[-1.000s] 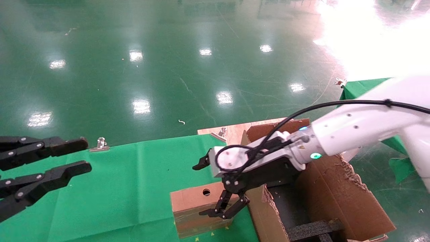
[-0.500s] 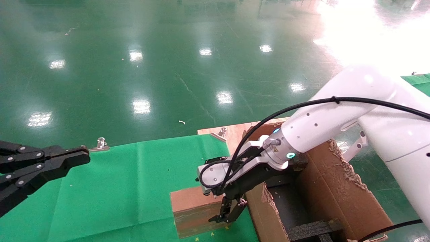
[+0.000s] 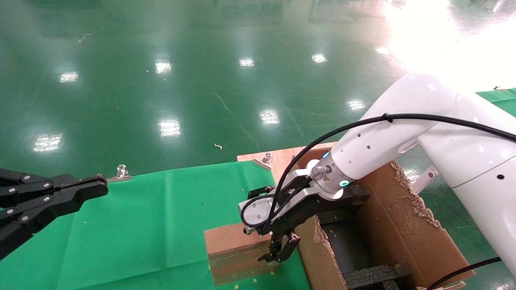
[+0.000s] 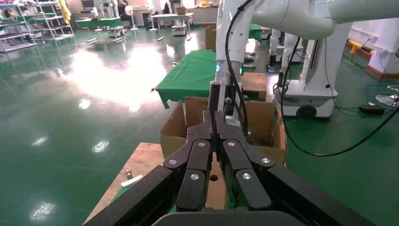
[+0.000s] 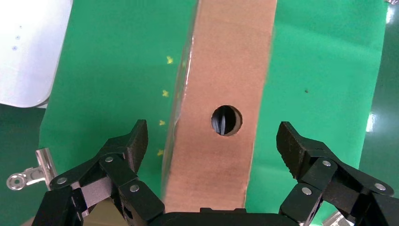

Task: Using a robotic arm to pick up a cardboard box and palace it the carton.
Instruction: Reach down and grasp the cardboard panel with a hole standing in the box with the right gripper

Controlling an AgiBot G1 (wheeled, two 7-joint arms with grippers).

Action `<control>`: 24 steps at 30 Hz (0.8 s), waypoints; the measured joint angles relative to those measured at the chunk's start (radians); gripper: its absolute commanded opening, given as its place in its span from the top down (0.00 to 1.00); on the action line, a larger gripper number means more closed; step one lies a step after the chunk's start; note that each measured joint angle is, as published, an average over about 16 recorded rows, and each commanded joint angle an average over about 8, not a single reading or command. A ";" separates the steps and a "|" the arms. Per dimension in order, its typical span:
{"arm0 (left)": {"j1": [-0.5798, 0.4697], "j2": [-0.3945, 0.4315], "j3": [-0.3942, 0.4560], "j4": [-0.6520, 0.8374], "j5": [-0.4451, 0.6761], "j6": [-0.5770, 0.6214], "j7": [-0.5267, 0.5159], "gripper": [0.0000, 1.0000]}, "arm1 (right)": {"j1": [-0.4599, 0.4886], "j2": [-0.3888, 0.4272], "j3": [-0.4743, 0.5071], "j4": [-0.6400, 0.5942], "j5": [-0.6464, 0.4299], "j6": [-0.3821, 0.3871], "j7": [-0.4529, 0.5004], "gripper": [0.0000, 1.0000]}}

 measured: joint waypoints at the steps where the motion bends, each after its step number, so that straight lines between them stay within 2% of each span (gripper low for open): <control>1: 0.000 0.000 0.000 0.000 0.000 0.000 0.000 0.00 | 0.001 0.000 -0.001 -0.001 -0.001 0.000 -0.001 1.00; 24: 0.000 0.000 0.000 0.000 0.000 0.000 0.000 0.00 | -0.001 0.001 0.001 0.000 0.002 0.000 0.000 1.00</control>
